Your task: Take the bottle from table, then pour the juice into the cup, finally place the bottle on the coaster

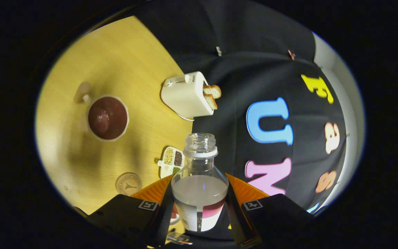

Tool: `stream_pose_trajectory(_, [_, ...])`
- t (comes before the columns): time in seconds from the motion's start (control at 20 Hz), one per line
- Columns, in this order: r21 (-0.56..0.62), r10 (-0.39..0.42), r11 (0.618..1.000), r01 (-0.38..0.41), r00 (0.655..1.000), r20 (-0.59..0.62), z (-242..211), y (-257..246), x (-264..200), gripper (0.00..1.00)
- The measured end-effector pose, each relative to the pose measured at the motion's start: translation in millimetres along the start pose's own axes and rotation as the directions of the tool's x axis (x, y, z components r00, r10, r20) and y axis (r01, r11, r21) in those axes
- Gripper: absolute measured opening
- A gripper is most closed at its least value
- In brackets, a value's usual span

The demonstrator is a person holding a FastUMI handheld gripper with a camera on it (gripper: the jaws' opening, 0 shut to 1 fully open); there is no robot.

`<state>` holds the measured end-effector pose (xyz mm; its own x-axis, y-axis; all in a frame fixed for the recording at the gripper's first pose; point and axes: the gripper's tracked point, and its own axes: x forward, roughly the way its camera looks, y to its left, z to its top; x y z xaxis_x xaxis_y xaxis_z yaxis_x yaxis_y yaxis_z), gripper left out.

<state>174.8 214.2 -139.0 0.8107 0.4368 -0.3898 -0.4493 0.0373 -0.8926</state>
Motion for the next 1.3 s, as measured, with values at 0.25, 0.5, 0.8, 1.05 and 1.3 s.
stream_pose_trajectory(0.25, [0.29, 0.06, 0.956, -0.052, 0.998, -0.018, -17, -5, -1, 0.74])
stream_pose_trajectory(0.5, [0.605, 0.081, 0.794, -0.067, 0.997, 0.004, -40, -4, -2, 0.74])
stream_pose_trajectory(0.8, [0.771, 0.058, 0.634, -0.065, 0.998, 0.036, -76, -9, -1, 0.74])
stream_pose_trajectory(1.05, [0.945, 0.073, 0.306, -0.119, 0.992, 0.102, -83, 11, 11, 0.74])
stream_pose_trajectory(1.3, [0.983, -0.065, 0.134, -0.122, 0.989, 0.132, -98, 4, 37, 0.74])
